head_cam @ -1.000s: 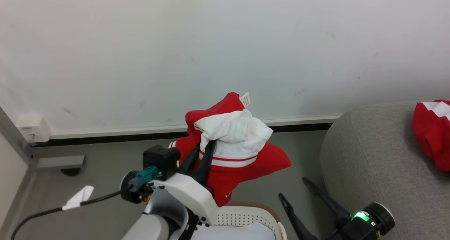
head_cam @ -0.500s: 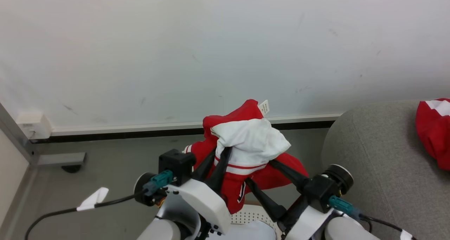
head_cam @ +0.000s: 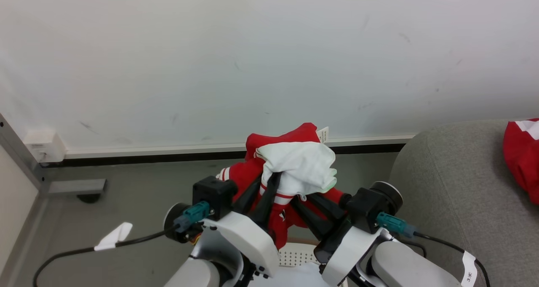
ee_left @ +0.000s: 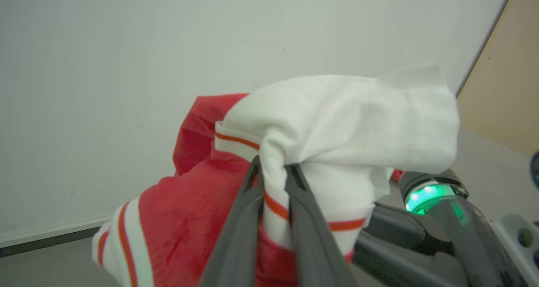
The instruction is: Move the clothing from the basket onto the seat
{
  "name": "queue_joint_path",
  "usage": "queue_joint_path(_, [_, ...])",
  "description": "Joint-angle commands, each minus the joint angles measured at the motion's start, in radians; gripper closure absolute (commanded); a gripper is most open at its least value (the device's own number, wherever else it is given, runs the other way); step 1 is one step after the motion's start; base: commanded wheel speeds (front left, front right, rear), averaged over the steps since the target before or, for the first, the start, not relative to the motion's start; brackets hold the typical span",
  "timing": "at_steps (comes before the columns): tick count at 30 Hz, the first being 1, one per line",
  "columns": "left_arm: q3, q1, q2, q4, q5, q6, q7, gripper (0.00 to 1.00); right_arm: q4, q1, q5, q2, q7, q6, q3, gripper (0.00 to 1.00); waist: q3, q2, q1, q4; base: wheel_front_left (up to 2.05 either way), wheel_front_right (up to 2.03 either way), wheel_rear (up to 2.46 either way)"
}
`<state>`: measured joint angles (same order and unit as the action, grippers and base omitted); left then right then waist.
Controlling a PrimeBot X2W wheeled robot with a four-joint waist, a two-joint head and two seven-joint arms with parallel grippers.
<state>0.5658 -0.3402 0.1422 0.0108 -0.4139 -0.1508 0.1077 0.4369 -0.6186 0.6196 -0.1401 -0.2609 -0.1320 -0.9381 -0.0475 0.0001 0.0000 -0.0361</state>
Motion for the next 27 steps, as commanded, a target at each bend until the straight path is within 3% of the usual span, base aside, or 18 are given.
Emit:
queue_joint_path(1, [0.002, -0.001, 0.007, -0.008, -0.004, -0.005, -0.001, 0.85, -0.018, -0.019, 0.008, -0.008, -0.006, 0.003, 0.009, 1.00, 0.001, -0.0001, 0.0000, -0.001, 0.00, 0.00, 0.00])
queue_joint_path(2, [0.000, -0.002, 0.009, -0.008, 0.001, -0.008, -0.005, 0.64, -0.023, -0.019, 0.007, -0.011, -0.006, 0.003, 0.015, 1.00, 0.001, -0.0001, 0.0000, -0.002, 0.00, 0.00, 0.00])
queue_joint_path(3, [0.000, -0.002, 0.011, -0.009, 0.005, -0.009, -0.009, 0.58, -0.029, -0.019, 0.005, -0.013, -0.006, 0.003, 0.019, 1.00, 0.002, -0.0001, 0.0000, -0.003, 0.00, 0.00, 0.00])
queue_joint_path(5, [0.001, -0.002, 0.012, -0.011, 0.008, -0.013, -0.009, 0.57, -0.037, -0.017, 0.002, -0.017, -0.006, 0.003, 0.026, 1.00, 0.002, -0.0001, 0.0000, -0.006, 0.00, 0.00, 0.00])
queue_joint_path(7, [0.001, -0.002, 0.013, -0.012, 0.008, -0.013, -0.011, 0.68, -0.042, -0.015, 0.000, -0.020, -0.006, 0.003, 0.031, 1.00, 0.002, -0.0001, 0.0000, -0.009, 0.00, 0.00, 0.00])
queue_joint_path(9, [0.002, -0.004, 0.014, -0.012, 0.008, -0.014, -0.013, 0.64, -0.046, -0.013, -0.003, -0.024, -0.006, 0.003, 0.034, 1.00, 0.003, -0.0001, 0.0000, -0.011, 0.00, 0.00, 0.00])
queue_joint_path(10, [0.004, -0.005, 0.015, -0.012, 0.010, -0.014, -0.015, 0.39, -0.047, -0.011, -0.003, -0.025, -0.006, 0.003, 0.035, 1.00, 0.003, -0.0001, 0.0000, -0.011, 0.00, 0.00, 0.00])
queue_joint_path(11, [0.004, -0.006, 0.015, -0.012, 0.011, -0.016, -0.017, 0.00, -0.048, -0.008, -0.004, -0.026, -0.006, 0.003, 0.038, 1.00, 0.003, -0.0001, 0.0000, -0.012, 0.00, 0.00, 0.00])
queue_joint_path(27, [0.008, -0.007, 0.021, -0.017, 0.014, -0.037, -0.021, 0.00, -0.058, 0.010, -0.018, -0.026, -0.006, 0.003, 0.064, 1.00, -0.001, -0.0001, 0.0000, -0.009, 0.00, 0.00, 0.00])
